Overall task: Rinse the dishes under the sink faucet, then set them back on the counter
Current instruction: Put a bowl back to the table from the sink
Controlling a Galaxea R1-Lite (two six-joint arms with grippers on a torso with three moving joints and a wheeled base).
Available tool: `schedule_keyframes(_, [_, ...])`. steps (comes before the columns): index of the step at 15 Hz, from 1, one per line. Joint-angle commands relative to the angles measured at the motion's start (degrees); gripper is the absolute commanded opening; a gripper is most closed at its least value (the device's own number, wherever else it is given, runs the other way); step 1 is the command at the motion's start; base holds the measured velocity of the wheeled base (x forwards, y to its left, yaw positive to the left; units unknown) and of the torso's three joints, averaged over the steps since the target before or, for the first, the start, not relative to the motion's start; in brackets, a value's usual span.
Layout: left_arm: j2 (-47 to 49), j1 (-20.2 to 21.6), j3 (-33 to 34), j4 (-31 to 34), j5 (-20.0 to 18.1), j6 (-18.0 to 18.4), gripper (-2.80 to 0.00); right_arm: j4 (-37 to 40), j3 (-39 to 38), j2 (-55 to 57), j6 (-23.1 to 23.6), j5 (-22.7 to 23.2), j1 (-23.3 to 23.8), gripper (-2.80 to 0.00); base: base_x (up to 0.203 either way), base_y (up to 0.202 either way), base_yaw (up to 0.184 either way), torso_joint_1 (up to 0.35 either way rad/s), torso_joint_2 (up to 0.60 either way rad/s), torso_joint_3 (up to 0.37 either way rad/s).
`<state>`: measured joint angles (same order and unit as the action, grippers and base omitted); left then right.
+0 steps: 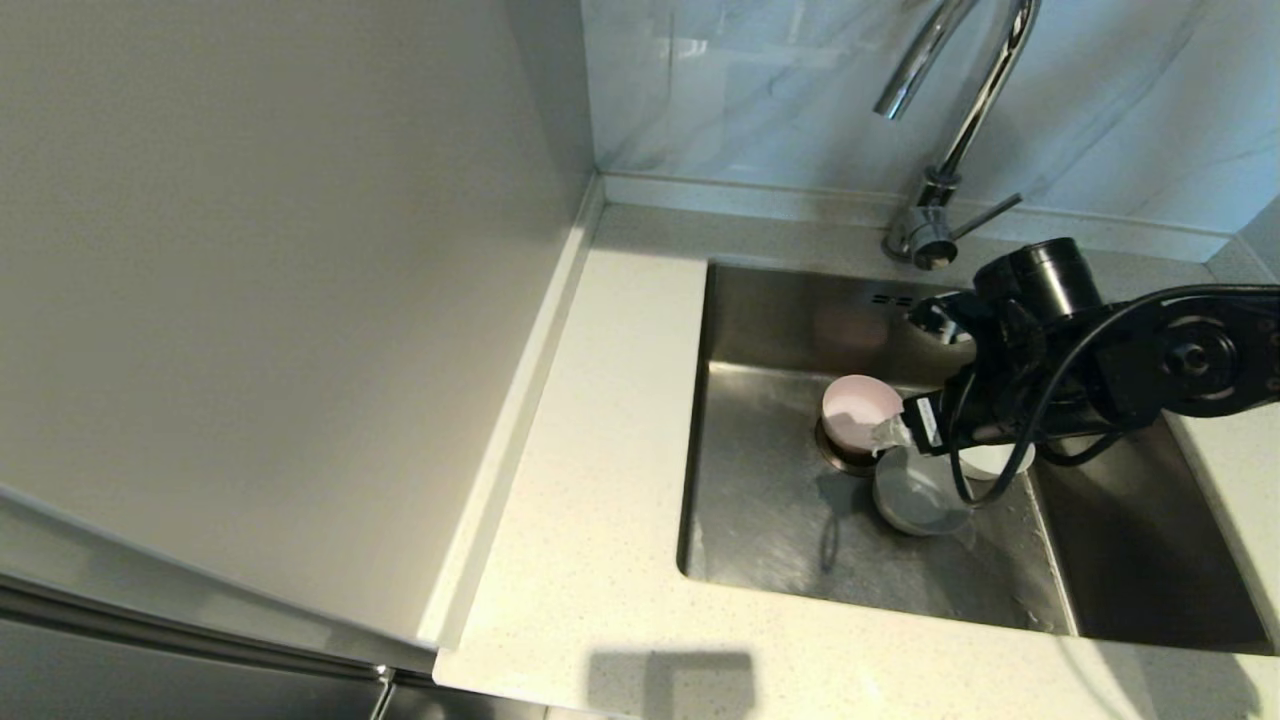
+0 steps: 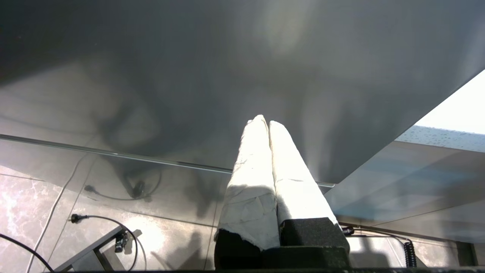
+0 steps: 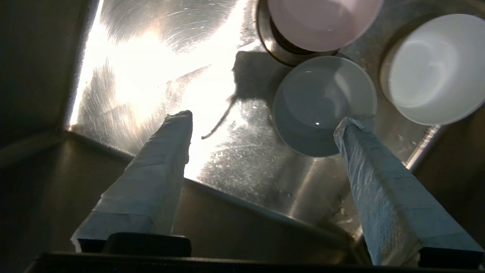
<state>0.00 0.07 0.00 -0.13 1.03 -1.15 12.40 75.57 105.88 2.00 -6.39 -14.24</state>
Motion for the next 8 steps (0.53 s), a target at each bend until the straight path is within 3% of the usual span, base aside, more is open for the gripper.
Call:
schedule_keyframes(1, [-0.18,0.01,0.0,-0.04,0.02,0.0,-2.8,-3.78,-0.17,4.54,0.0,-0.06,-1.14,0.0,0.0,0.0,0.0,0.0,0.0,0.0])
schedule_keyframes(5, [-0.18,0.01,0.0,-0.04,0.02,0.0,-2.8,-14.48,0.3,12.53,0.16,-0.57,-1.82,0.0,0.0,0.0,0.0,0.0,0.0,0.0])
schedule_keyframes(8, [-0.18,0.01,0.0,-0.04,0.02,-0.01,-2.8,-18.27,3.69,17.87,0.92,-4.19,-1.96,0.0,0.0,0.0,0.0,0.0,0.0,0.0])
